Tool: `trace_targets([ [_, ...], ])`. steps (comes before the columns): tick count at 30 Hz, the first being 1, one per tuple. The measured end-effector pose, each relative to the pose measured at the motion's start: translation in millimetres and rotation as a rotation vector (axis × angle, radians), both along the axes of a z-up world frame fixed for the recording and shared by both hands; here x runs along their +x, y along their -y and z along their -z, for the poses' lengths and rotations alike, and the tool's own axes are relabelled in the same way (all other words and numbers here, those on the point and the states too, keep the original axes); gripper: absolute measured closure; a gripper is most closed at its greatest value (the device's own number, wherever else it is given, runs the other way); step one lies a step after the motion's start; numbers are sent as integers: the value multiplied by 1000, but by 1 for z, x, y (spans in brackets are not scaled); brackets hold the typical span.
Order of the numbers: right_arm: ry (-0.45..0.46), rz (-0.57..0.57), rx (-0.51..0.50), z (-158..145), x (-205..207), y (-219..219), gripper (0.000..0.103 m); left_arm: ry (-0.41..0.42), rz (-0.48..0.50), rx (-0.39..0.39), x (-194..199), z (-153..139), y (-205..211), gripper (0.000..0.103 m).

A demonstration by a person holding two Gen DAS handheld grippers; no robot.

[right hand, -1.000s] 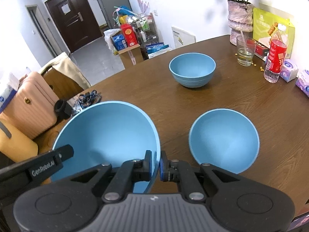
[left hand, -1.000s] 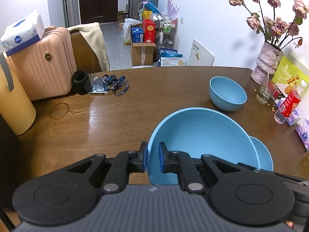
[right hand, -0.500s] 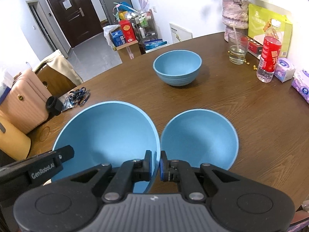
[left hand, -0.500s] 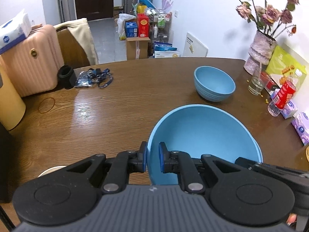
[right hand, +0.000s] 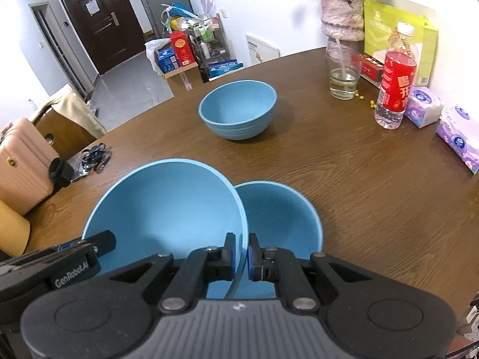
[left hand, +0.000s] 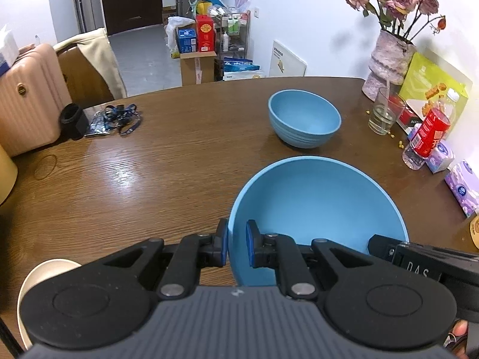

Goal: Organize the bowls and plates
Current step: 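Carry the gripped blue bowl with both grippers toward another blue bowl, then lower the held bowl into the other blue bowl with both grippers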

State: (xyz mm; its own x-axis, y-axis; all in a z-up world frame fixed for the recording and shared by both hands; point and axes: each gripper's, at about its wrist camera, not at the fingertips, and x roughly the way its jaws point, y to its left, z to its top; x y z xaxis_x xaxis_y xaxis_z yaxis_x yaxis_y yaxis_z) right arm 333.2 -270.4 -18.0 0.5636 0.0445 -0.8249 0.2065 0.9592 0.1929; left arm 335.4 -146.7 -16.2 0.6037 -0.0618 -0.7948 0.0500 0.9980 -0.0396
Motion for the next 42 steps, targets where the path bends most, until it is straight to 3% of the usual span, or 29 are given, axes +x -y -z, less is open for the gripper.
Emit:
trace_targets([
  [22,-20,-33,-48,25,25,50,96,-36,58,63,23,35,57,90],
  [42,-11,-178,-179,55,32,49,95,-11,114,194,18,69,84,90],
])
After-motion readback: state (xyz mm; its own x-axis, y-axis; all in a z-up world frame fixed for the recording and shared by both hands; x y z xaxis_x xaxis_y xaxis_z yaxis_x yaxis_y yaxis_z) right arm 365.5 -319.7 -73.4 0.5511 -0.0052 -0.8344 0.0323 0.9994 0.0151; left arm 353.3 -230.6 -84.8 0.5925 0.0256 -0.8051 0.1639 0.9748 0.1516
